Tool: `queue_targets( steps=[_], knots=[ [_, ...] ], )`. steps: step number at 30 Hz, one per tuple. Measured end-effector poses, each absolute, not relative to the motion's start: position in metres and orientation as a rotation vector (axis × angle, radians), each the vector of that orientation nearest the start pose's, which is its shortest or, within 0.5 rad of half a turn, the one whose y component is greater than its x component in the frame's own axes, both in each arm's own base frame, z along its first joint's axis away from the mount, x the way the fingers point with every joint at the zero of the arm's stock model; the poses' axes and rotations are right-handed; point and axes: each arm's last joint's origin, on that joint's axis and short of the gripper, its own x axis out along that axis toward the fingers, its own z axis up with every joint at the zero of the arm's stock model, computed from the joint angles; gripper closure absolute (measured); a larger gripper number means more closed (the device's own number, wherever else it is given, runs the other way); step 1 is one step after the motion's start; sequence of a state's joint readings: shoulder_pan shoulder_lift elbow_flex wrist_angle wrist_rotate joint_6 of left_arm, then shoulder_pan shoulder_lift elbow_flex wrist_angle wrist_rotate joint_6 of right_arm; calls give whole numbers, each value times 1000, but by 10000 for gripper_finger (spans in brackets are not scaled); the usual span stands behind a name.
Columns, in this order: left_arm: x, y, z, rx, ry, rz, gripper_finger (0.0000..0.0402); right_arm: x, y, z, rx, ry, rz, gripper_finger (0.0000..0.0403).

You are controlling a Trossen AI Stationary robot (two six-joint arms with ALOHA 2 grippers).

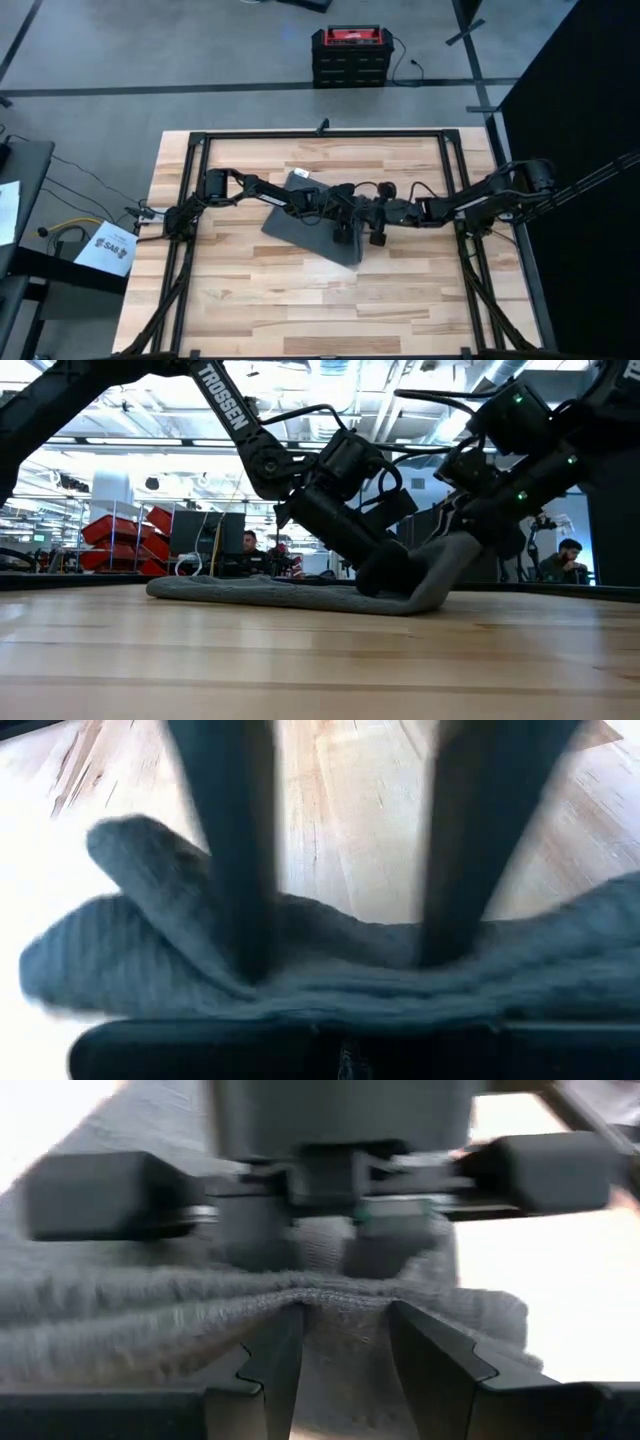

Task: Roll towel
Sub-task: Roll the gray towel

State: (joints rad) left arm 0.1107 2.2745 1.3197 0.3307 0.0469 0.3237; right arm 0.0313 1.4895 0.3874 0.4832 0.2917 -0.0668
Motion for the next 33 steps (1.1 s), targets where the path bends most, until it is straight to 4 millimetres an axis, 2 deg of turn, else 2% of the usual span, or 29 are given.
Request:
queue_targets(
  steps=[7,16,21,25,29,33],
  knots=[
    [456,56,82,245,634,-36,386,245,3,107,-170,637,-196,262],
    [456,56,82,249,636,-33,386,243,10,110,-184,639,-169,262],
    [456,56,82,250,638,-30,386,236,14,115,-144,689,-158,262],
    [456,56,82,251,638,-29,386,224,17,119,-41,759,-190,262],
    [456,56,82,251,639,-28,386,212,15,114,33,875,-261,262],
    [456,57,82,254,639,-27,386,211,14,106,58,931,-299,262]
  ],
)
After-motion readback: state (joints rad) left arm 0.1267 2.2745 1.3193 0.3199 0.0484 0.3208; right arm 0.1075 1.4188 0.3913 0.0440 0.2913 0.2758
